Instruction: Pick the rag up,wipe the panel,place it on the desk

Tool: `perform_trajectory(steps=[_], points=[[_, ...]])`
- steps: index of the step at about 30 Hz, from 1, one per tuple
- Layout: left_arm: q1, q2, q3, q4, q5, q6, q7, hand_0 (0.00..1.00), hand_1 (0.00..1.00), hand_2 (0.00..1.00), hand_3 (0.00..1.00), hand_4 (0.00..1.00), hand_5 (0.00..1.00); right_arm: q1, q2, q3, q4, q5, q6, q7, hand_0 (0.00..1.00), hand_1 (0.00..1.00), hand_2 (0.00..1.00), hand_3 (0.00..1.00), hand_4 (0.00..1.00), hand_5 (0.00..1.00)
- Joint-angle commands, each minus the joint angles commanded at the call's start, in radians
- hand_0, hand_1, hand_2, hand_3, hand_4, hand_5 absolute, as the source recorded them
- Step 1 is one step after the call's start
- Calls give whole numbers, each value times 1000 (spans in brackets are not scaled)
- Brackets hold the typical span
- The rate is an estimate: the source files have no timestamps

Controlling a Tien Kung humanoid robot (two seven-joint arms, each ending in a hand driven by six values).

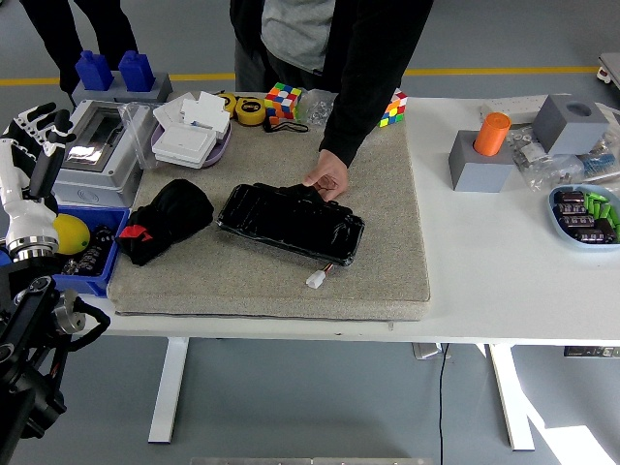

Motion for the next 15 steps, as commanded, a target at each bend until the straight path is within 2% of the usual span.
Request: perform_trajectory(steps=[15], points=[[19,8,-20,-29,4,-6,20,512,564,578,593,926,298,26,-12,-7,-20,-5,-4,-3,599,577,515,524,971,404]])
